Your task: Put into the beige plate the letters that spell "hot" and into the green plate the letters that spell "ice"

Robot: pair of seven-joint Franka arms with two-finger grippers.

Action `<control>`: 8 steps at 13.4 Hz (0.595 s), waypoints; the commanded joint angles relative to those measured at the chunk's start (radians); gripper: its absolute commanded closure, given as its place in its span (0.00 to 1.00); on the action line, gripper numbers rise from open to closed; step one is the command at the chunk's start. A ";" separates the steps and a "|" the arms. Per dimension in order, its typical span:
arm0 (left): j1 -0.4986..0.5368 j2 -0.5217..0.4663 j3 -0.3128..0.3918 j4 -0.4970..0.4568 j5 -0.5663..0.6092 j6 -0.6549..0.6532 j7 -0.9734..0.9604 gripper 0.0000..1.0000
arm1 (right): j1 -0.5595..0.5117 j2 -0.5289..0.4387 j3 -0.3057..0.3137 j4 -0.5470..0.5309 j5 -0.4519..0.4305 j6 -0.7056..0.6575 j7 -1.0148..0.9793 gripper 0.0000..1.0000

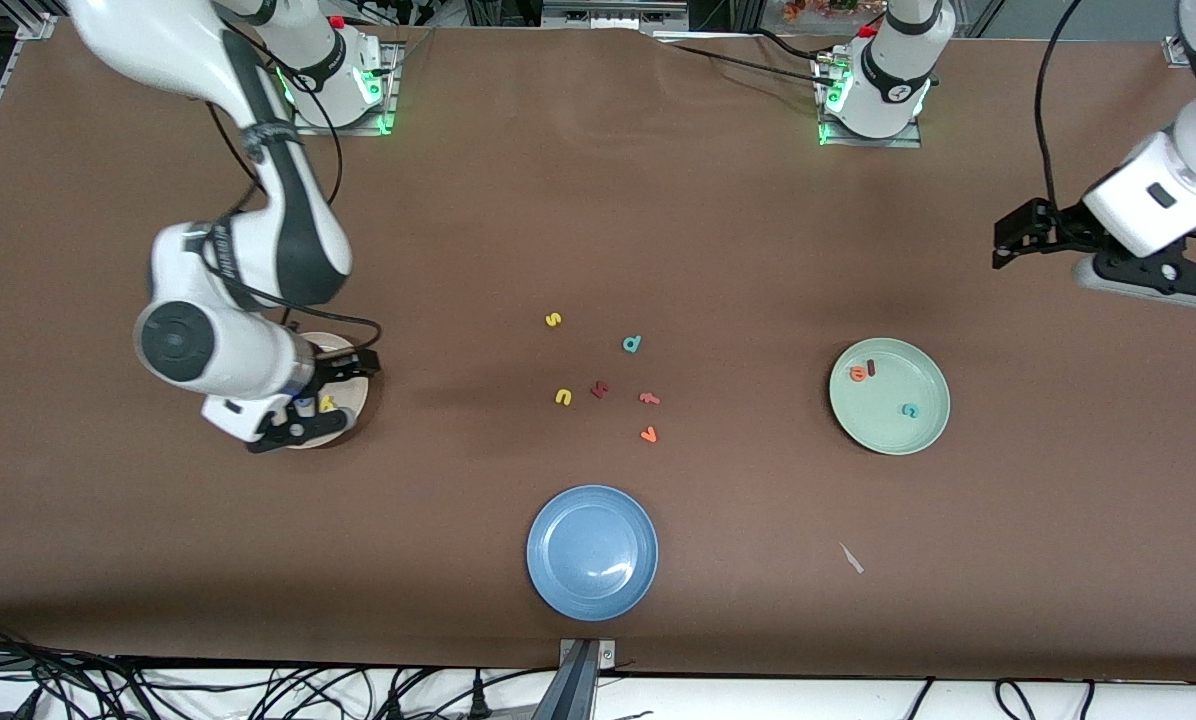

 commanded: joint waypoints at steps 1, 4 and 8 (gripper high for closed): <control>-0.024 -0.045 0.010 -0.037 0.021 0.019 -0.018 0.00 | -0.080 -0.127 0.055 -0.050 -0.023 -0.009 -0.004 0.00; 0.000 -0.088 -0.001 -0.060 0.020 0.014 -0.027 0.00 | -0.083 -0.282 0.053 -0.087 -0.029 -0.039 0.004 0.00; 0.022 -0.142 -0.016 -0.126 -0.034 0.019 -0.035 0.00 | -0.094 -0.394 0.015 -0.078 -0.071 -0.147 -0.002 0.00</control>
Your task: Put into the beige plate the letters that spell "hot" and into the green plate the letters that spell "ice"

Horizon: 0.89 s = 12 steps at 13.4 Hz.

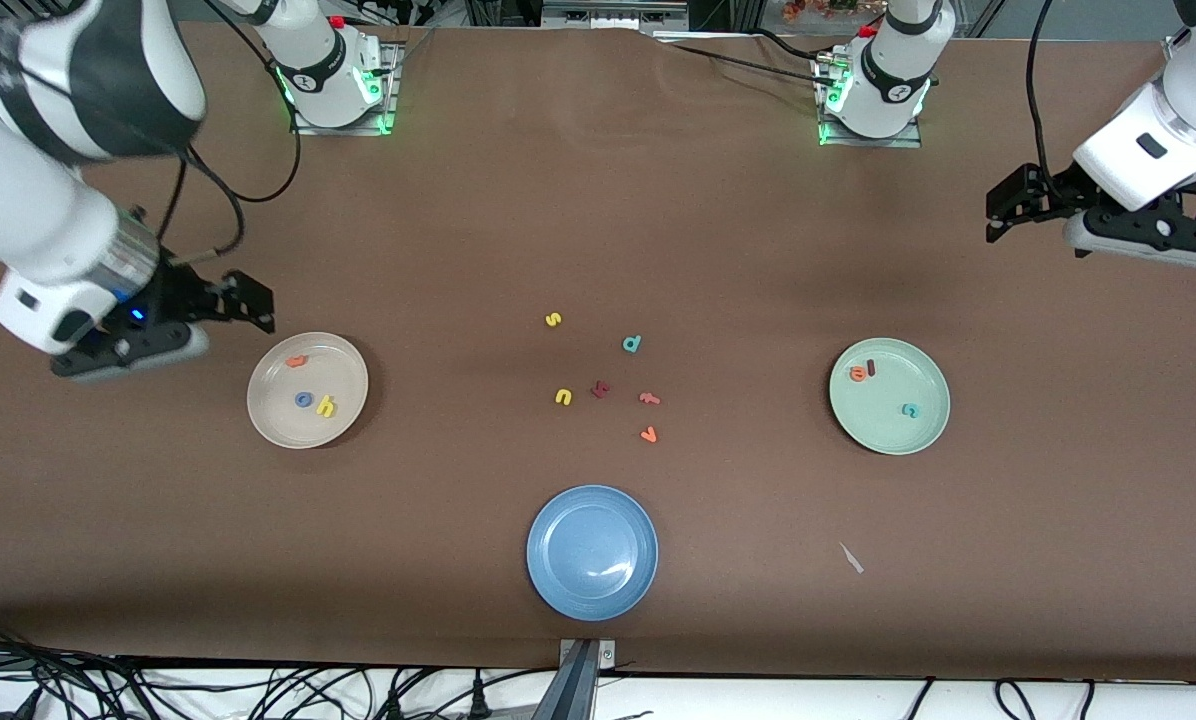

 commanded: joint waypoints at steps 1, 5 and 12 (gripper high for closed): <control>0.025 -0.038 -0.014 -0.039 -0.024 0.017 -0.010 0.00 | -0.020 -0.062 -0.028 -0.028 -0.041 -0.113 0.007 0.00; 0.025 -0.016 -0.014 -0.012 -0.024 0.013 -0.012 0.00 | -0.028 -0.063 -0.056 0.035 -0.083 -0.219 0.003 0.00; 0.045 0.004 -0.022 0.027 -0.032 -0.047 -0.078 0.00 | -0.051 -0.104 -0.073 0.072 -0.046 -0.291 0.008 0.00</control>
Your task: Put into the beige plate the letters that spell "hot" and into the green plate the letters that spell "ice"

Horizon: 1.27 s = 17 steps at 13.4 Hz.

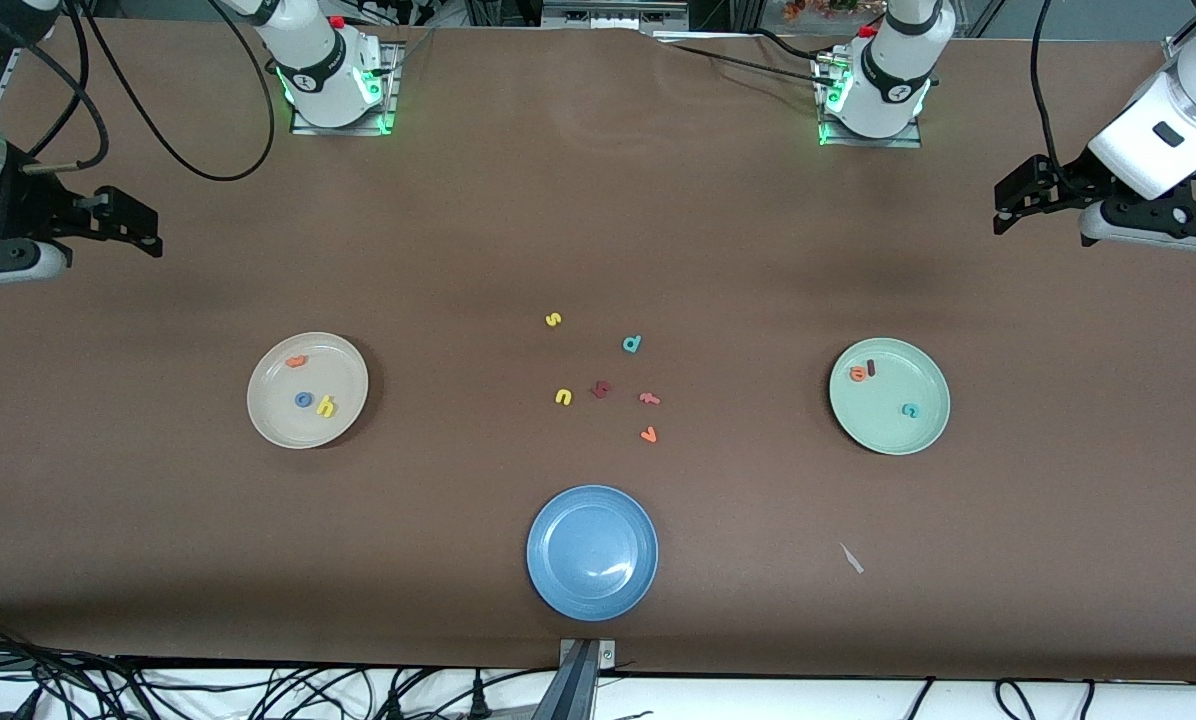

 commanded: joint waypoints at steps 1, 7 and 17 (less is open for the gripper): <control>0.019 0.035 -0.023 0.063 -0.025 -0.051 -0.038 0.00 | -0.010 0.002 -0.005 0.029 0.013 -0.042 0.006 0.00; 0.021 0.115 -0.022 0.159 -0.028 -0.105 -0.035 0.00 | -0.010 0.017 -0.003 0.029 0.015 -0.040 -0.001 0.00; 0.021 0.116 -0.025 0.166 -0.028 -0.118 -0.038 0.00 | -0.009 0.019 -0.003 0.030 0.015 -0.025 0.016 0.00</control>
